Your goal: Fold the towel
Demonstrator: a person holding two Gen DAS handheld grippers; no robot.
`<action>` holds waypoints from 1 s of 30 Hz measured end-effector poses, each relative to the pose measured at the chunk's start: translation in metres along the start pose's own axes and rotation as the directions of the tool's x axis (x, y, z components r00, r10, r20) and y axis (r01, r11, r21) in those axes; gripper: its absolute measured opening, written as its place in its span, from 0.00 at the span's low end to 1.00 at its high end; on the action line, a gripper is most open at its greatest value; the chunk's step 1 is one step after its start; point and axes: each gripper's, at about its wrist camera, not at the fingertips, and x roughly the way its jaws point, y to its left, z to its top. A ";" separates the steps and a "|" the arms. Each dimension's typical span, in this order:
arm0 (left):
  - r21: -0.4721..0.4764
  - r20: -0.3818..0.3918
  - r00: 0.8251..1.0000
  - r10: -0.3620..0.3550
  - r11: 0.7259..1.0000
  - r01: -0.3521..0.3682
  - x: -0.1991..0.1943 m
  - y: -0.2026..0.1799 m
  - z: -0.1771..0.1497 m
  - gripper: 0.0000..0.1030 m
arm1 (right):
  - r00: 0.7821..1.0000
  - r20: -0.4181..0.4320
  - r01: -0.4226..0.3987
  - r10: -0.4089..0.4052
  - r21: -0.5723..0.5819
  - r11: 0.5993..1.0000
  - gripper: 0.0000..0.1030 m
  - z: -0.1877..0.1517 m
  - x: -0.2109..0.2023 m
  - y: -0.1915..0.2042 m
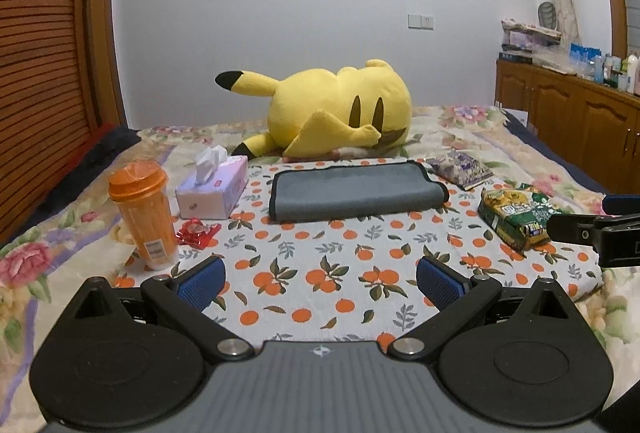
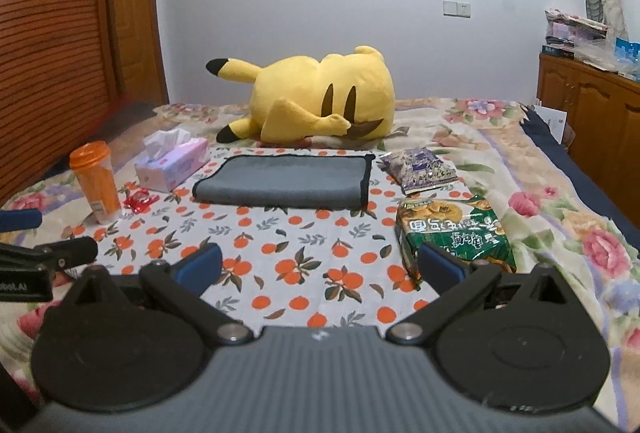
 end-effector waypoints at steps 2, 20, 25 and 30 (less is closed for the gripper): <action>0.000 0.009 1.000 0.001 1.000 -0.001 -0.001 0.000 0.000 1.00 | 1.000 0.008 0.001 -0.001 0.003 1.000 1.00 0.000 -0.001 -0.001; -0.013 0.056 0.998 0.002 1.000 -0.001 -0.007 0.003 0.002 1.00 | 0.998 0.060 0.011 -0.012 0.010 1.000 1.00 0.000 -0.007 -0.002; -0.011 0.065 0.998 0.005 1.000 -0.005 -0.008 0.002 0.002 1.00 | 0.997 0.075 0.015 -0.016 0.011 1.000 1.00 0.001 -0.009 -0.003; -0.007 0.080 0.997 0.017 1.000 -0.016 -0.010 0.002 0.002 1.00 | 0.995 0.095 0.018 -0.019 0.008 1.000 1.00 0.001 -0.011 -0.003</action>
